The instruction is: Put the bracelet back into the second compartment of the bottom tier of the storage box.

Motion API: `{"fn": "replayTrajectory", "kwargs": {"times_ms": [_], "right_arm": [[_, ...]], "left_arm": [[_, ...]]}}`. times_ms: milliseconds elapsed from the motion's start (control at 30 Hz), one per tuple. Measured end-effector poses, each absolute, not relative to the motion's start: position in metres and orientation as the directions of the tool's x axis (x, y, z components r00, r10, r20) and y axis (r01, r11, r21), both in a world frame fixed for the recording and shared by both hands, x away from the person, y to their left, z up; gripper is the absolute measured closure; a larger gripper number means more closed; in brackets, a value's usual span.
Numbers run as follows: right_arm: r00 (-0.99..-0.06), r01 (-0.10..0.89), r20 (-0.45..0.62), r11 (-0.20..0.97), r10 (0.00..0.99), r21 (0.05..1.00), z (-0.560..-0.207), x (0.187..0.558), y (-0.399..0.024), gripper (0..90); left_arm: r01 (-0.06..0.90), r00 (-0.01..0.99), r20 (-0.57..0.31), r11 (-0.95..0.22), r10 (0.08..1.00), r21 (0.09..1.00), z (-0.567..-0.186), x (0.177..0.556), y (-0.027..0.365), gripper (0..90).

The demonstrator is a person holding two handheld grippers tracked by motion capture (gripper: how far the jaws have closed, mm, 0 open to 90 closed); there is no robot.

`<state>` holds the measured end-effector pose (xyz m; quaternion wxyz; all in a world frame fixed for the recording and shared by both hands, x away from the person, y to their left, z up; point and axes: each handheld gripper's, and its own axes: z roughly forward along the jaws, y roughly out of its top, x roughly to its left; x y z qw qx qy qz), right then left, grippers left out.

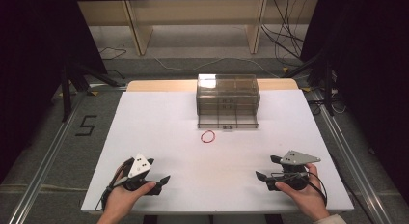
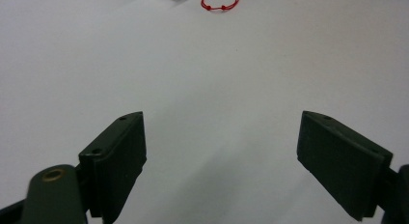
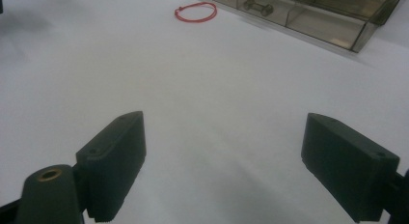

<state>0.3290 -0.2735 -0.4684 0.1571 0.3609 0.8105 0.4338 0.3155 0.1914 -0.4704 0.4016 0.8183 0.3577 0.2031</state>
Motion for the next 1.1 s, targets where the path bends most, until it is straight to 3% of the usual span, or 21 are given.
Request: {"fn": "replayTrajectory", "kwargs": {"times_ms": [567,1100], "right_arm": [[-0.725,0.417,0.049,0.381,0.687,0.825,-0.462,0.338,-0.257,19.6],[-0.756,0.384,0.006,0.438,0.654,0.813,-0.459,0.368,-0.22,30.1]], "left_arm": [[0.42,0.662,0.045,-0.419,0.749,0.805,-0.471,0.317,0.19,17.0],[0.416,0.66,0.049,-0.419,0.749,0.807,-0.472,0.318,0.189,16.9]]}}
